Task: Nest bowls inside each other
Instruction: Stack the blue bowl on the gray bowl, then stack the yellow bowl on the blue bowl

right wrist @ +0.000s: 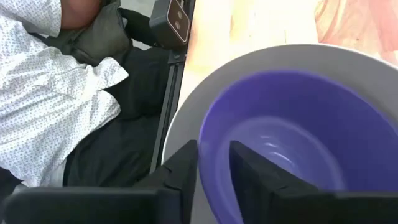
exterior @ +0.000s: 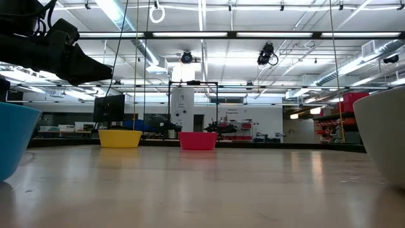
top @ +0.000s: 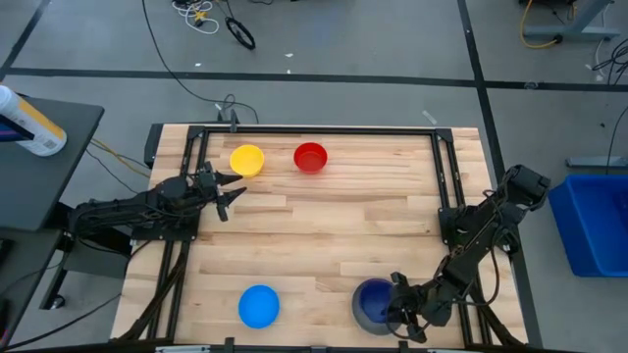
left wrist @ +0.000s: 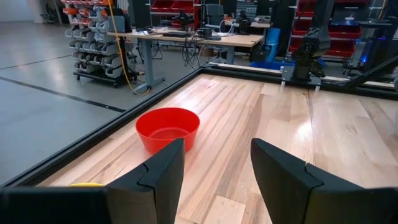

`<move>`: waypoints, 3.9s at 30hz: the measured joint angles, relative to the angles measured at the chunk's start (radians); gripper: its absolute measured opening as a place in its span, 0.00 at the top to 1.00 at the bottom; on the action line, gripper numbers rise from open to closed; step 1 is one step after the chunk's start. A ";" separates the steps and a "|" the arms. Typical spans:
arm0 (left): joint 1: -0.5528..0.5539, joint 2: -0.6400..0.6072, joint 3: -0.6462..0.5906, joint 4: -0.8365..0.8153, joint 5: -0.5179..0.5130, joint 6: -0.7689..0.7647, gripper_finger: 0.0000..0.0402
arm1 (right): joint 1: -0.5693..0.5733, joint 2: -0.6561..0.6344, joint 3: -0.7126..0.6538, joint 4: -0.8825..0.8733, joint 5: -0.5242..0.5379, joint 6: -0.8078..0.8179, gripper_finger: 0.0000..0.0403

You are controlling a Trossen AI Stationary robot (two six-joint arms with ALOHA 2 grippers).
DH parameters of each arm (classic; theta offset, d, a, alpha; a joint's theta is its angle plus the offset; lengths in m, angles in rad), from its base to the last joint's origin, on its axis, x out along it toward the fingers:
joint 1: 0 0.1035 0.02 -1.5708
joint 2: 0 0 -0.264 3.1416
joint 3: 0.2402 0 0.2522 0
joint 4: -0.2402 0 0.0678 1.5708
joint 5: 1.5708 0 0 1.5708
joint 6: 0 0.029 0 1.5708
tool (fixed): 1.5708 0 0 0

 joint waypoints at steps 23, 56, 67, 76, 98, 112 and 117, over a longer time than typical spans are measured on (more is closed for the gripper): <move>0.000 0.000 0.000 0.000 0.003 -0.004 0.52 | -0.311 0.000 0.000 0.092 0.240 -0.536 0.51; 0.000 0.129 -0.003 0.021 0.120 -0.049 0.52 | -0.527 -0.834 -0.585 0.515 0.202 -1.063 0.55; 0.000 0.129 -0.054 0.169 0.127 -0.051 0.52 | -0.494 -1.257 -0.689 0.195 -0.094 -1.050 0.62; -0.013 0.191 -0.054 0.186 0.174 -0.082 0.52 | -0.495 -1.298 -0.689 -0.052 -0.018 -0.941 0.68; -0.007 0.590 -0.054 0.353 -0.007 -0.119 0.52 | -0.497 -1.285 -0.689 0.038 0.101 -0.914 0.70; 0.290 1.118 0.232 0.365 0.053 -0.048 0.52 | -0.496 -1.284 -0.689 0.068 0.142 -0.875 0.69; 0.341 1.326 0.347 0.329 0.053 -0.024 0.52 | -0.496 -1.283 -0.689 0.065 0.142 -0.875 0.68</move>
